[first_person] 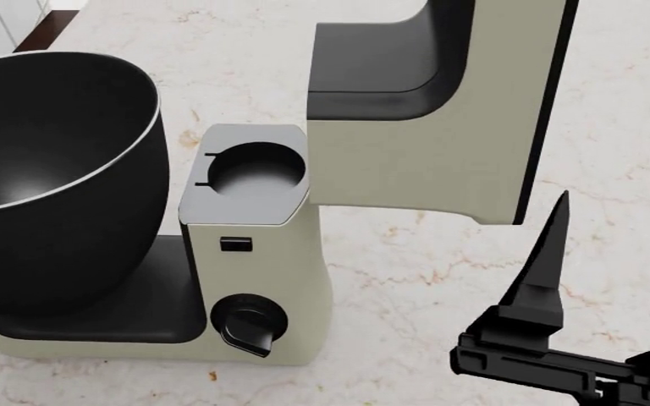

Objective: Close the stand mixer head.

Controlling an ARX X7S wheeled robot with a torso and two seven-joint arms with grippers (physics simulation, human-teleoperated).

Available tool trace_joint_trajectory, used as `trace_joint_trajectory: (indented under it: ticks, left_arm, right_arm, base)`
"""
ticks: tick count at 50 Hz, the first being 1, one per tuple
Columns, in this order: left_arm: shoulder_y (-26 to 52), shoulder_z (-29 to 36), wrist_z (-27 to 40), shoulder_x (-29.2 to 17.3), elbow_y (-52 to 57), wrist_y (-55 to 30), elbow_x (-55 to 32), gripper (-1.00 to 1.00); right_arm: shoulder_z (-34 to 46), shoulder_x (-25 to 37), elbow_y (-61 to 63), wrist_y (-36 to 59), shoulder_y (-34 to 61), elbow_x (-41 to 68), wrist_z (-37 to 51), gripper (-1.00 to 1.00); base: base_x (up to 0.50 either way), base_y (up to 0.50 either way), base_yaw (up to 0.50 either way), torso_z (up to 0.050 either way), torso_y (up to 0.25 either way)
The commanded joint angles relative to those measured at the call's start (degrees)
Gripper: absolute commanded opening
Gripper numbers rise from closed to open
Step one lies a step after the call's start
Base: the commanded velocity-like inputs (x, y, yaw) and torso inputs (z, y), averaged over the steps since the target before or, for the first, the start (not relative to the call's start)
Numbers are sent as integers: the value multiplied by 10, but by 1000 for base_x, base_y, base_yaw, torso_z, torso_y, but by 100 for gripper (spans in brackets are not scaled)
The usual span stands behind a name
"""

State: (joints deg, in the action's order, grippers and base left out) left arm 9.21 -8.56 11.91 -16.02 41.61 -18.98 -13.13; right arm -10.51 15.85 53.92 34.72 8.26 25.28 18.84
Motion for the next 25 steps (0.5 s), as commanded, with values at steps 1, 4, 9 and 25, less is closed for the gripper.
trace_joint_trajectory:
  ticks: [1, 4, 9, 25]
  left_arm:
    - [-4, -21, -29, 7, 14, -13, -17, 100]
    - [-3, -20, -28, 6, 12, -11, -17, 100]
    - [-5, -19, -27, 4, 17, -14, -21, 100]
    - [-8, -15, -24, 0, 14, -10, -22, 100]
  right_arm:
    - [-149, 12, 44, 112, 45, 102, 59, 100]
    - [-208, 34, 55, 139, 63, 168, 78, 100]
    - [-252, 67, 21, 180, 116, 241, 110, 100]
    - [-64, 156, -152, 342, 339, 223, 177, 100]
  base:
    - [0, 0, 0, 0, 0]
    - [0, 0, 0, 0, 0]
    - [0, 0, 0, 0, 0]
    - [0, 0, 0, 0, 0]
